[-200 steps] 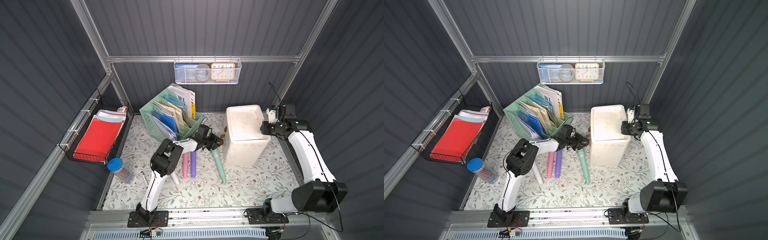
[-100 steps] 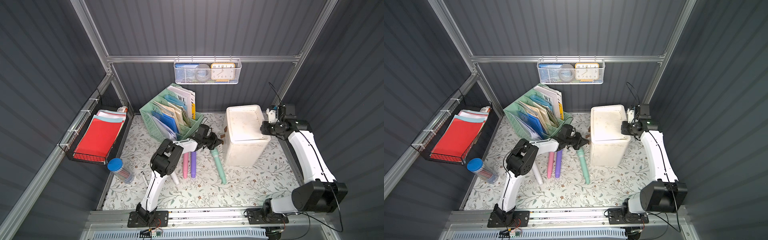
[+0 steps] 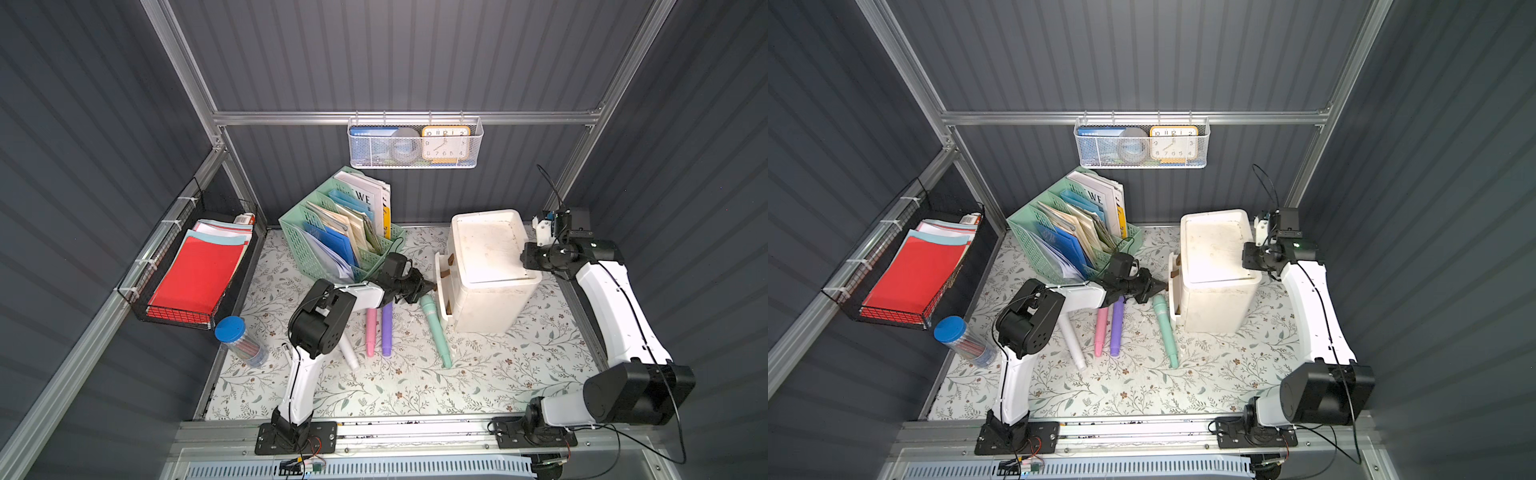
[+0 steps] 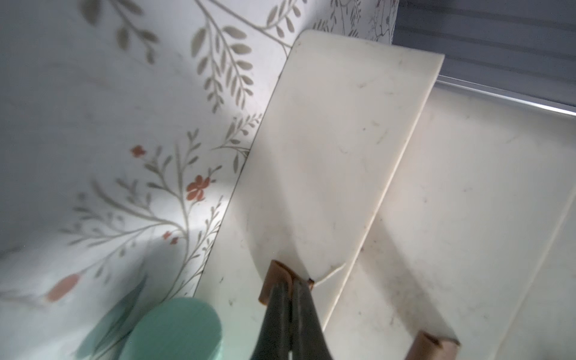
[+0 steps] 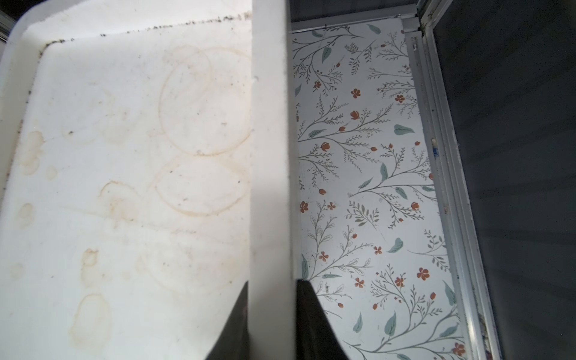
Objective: Take the microphone out of the drawer
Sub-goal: Open the drawer in the storage box.
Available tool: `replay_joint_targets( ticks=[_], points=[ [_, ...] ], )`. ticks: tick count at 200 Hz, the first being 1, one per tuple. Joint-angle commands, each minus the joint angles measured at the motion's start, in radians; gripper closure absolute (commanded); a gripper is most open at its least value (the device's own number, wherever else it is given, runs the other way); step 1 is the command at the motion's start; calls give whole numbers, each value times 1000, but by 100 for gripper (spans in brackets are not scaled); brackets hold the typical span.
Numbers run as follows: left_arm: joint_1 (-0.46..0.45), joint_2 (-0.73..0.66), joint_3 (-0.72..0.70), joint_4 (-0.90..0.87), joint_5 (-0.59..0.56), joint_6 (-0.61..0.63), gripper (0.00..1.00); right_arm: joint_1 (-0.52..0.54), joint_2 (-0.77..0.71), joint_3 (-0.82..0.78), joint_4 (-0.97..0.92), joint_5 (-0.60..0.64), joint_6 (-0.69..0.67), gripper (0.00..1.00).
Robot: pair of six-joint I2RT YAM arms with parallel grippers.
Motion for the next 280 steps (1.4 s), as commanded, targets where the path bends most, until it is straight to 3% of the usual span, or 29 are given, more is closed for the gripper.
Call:
replay_joint_targets(
  ticks=[1, 81, 136, 179, 200, 214, 240, 280],
  points=[
    [23, -70, -28, -105, -5, 100, 100, 13, 95, -73, -118, -142, 94, 98],
    [111, -209, -178, -170, -75, 180, 100, 13, 98, -78, -117, -99, 103, 98],
    [140, -277, -136, -339, -184, 306, 100, 13, 103, -77, -117, -96, 104, 98],
    [146, -298, -136, -375, -218, 332, 100, 13, 105, -77, -116, -98, 104, 98],
    [146, -283, -110, -399, -209, 356, 72, 13, 104, -75, -117, -100, 104, 98],
    [146, -284, -91, -420, -216, 382, 60, 14, 104, -76, -116, -99, 104, 98],
    [146, -296, -62, -474, -233, 430, 49, 14, 103, -75, -117, -97, 104, 97],
    [121, -306, 92, -586, -310, 543, 46, 13, 93, -74, -122, -96, 106, 96]
  ],
)
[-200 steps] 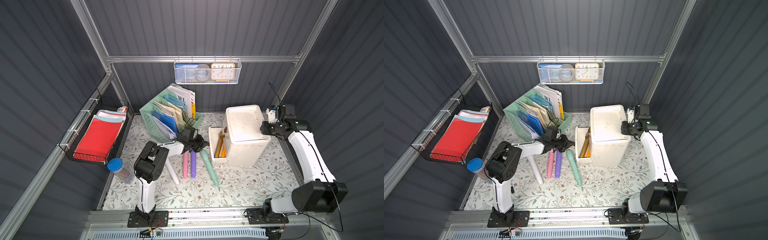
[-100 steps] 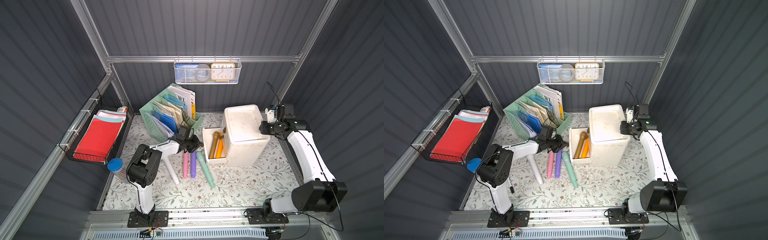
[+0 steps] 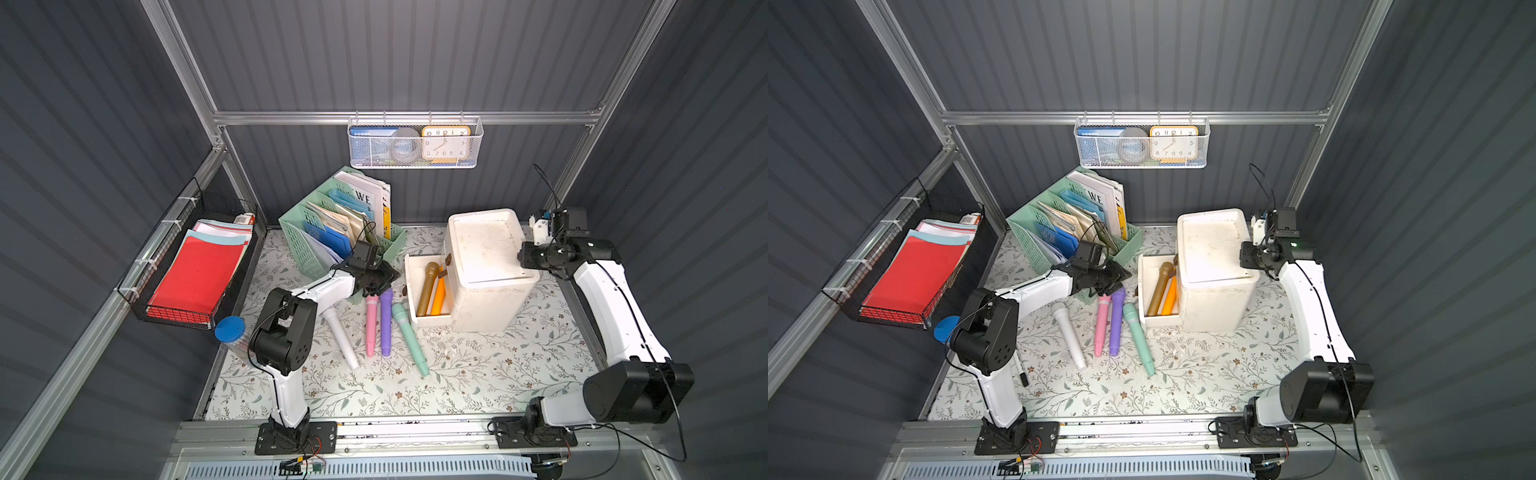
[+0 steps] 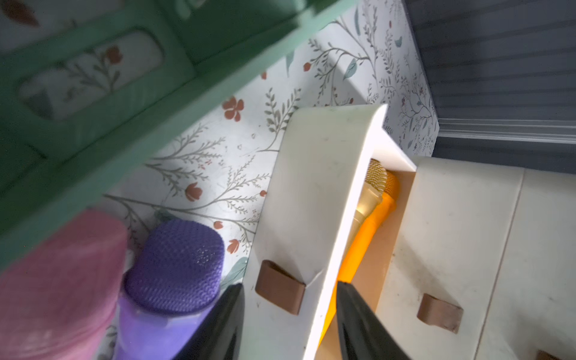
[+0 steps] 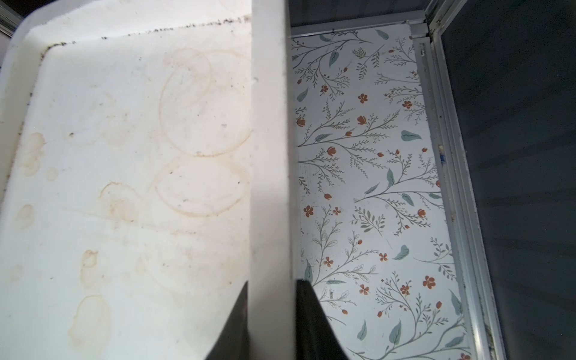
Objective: Take the microphone out of the drawer
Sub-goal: Open the drawer in the storage box, then pick up the microphone from the drawer.
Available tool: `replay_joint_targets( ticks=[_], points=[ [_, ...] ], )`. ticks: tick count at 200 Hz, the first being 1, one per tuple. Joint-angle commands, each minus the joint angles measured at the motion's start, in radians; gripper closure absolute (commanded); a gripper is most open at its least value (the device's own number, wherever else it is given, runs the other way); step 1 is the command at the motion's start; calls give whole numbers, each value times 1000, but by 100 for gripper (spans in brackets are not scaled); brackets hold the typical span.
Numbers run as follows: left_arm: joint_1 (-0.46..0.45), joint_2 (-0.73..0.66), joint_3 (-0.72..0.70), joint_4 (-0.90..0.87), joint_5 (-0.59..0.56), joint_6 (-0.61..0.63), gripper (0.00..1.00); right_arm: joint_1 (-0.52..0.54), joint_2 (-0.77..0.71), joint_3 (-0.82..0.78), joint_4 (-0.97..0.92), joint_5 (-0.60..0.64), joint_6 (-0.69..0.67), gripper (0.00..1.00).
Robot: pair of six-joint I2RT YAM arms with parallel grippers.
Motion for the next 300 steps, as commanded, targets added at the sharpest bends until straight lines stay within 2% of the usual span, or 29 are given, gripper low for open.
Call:
replay_joint_targets(
  ticks=[1, 37, 87, 127, 240, 300],
  points=[
    [-23, -50, 95, -113, -68, 120, 46, 3, 84, -73, -139, -92, 108, 96],
    [-99, 15, 292, -278, -144, 257, 45, 2, 73, -74, -139, -89, 109, 96],
    [-180, 145, 505, -417, -214, 352, 45, 2, 71, -72, -141, -97, 111, 96],
    [-210, 212, 562, -454, -271, 393, 46, 3, 68, -75, -140, -109, 114, 96],
    [-285, 406, 756, -613, -309, 489, 50, 2, 67, -77, -137, -117, 117, 96],
    [-320, 475, 803, -683, -411, 530, 50, 3, 64, -80, -138, -118, 116, 96]
  ],
)
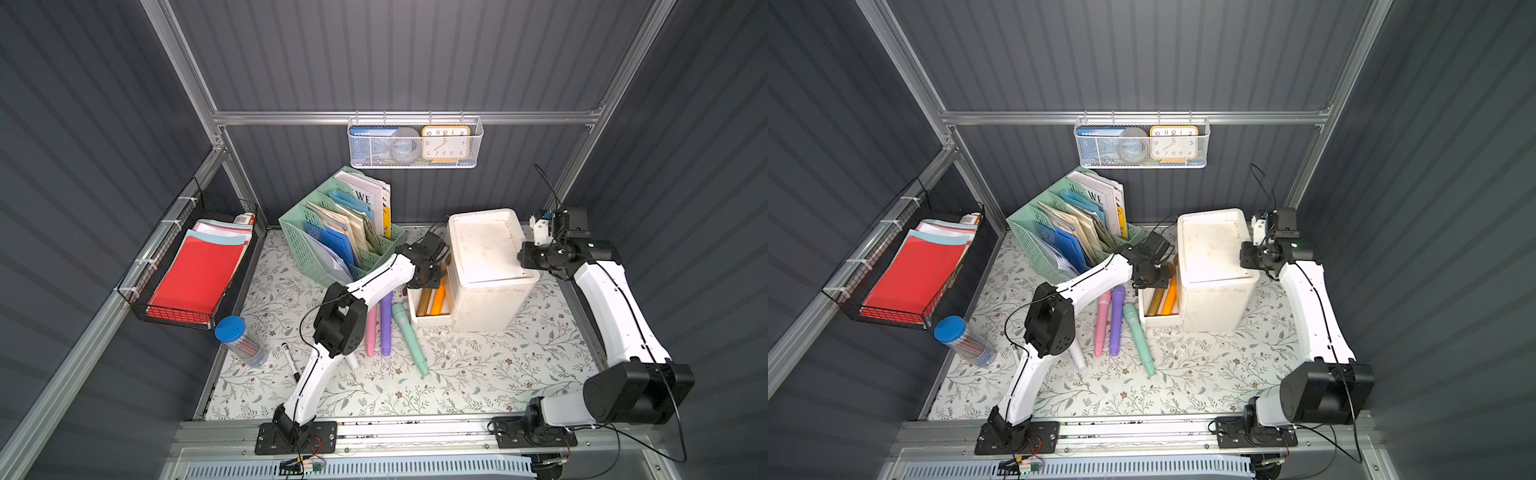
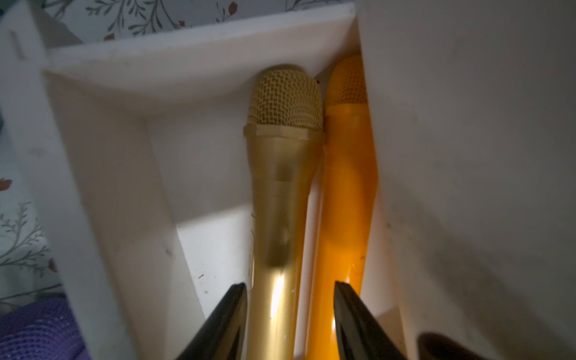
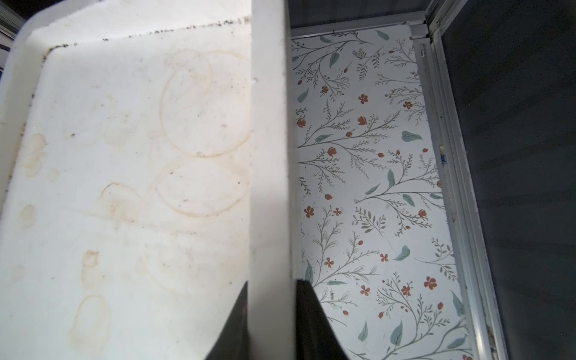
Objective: Take the microphone out of the drawer
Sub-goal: Pick up the microphone from the drawer.
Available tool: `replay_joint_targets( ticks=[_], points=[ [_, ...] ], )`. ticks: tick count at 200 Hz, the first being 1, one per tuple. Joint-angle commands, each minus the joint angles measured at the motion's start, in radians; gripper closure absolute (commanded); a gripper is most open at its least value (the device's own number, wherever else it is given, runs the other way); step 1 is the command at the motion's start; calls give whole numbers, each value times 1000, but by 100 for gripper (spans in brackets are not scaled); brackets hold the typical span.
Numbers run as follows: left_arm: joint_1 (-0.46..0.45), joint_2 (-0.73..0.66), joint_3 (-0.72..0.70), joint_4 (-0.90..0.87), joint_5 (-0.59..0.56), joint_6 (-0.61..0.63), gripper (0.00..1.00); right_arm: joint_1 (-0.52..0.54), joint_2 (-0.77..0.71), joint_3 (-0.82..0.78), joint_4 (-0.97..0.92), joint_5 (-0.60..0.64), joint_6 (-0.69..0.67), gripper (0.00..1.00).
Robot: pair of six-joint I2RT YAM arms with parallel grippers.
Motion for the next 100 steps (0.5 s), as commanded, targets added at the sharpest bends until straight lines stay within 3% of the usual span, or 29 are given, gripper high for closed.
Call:
replay_joint_targets(
  ticks=[1, 100],
  points=[
    [-16, 28, 33, -65, -67, 46, 50, 3, 73, -74, -144, -114, 113, 96],
    [-30, 134, 88, -104, -58, 70, 51, 3, 73, -80, -143, -112, 113, 96]
  ],
)
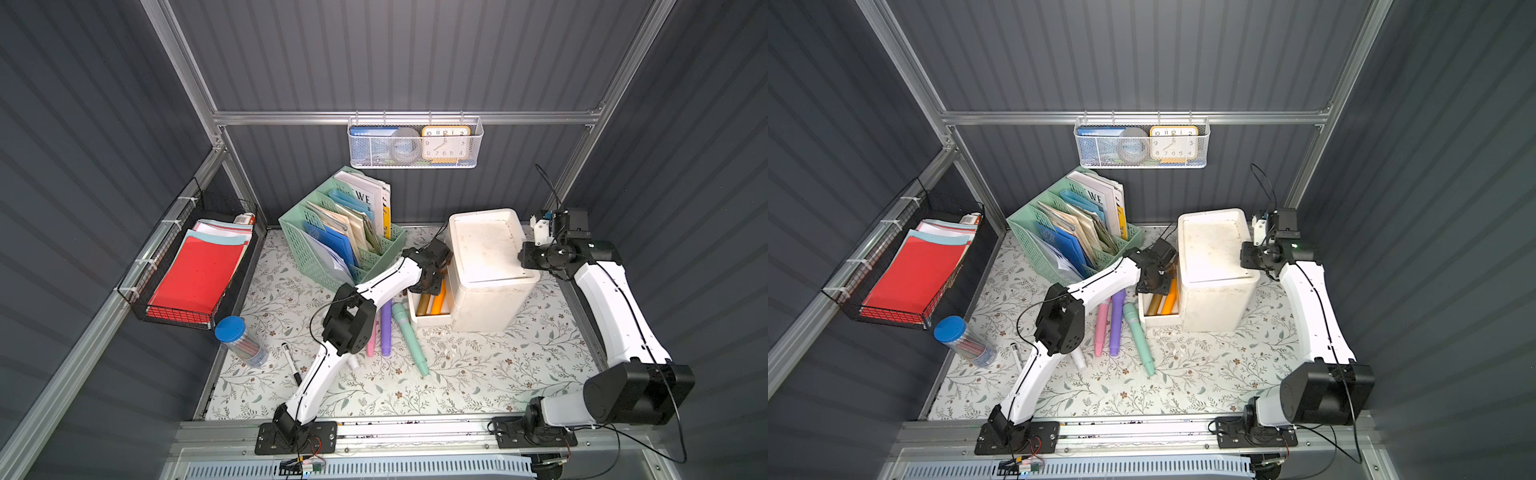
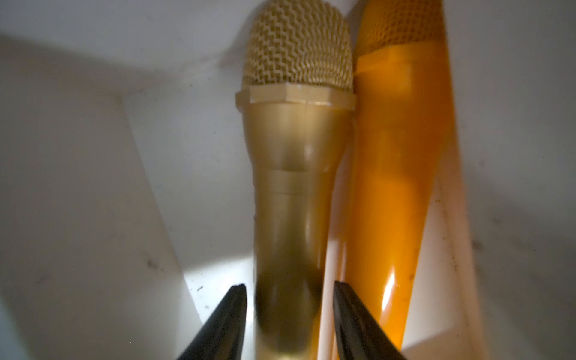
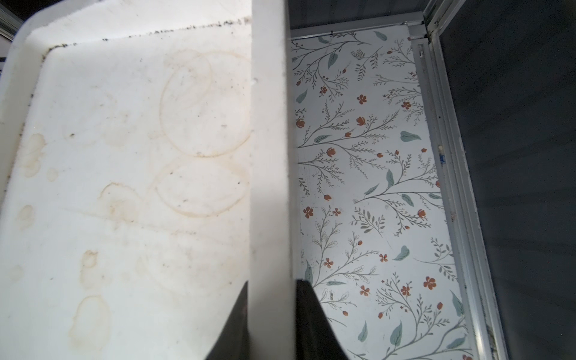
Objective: Take the microphone out of the drawer
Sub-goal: Pick up the microphone from the drawer.
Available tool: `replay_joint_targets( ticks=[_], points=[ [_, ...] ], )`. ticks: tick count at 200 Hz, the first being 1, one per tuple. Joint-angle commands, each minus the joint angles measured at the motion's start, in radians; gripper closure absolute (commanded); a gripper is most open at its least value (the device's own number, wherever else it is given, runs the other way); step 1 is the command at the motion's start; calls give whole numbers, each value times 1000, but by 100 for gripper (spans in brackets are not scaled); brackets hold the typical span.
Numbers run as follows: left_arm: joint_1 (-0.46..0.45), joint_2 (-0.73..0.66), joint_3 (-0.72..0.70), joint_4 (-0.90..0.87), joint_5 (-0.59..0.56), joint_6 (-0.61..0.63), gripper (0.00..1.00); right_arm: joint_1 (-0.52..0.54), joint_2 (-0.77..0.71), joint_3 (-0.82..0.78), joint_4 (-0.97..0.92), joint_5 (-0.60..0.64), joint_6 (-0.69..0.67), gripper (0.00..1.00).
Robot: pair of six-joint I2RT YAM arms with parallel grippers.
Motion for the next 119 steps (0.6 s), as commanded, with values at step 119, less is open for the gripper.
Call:
replay_joint_targets(
  ticks=[119],
  points=[
    [-16, 74, 4, -45, 16, 30, 67, 4, 73, -76, -146, -114, 114, 96]
  ],
)
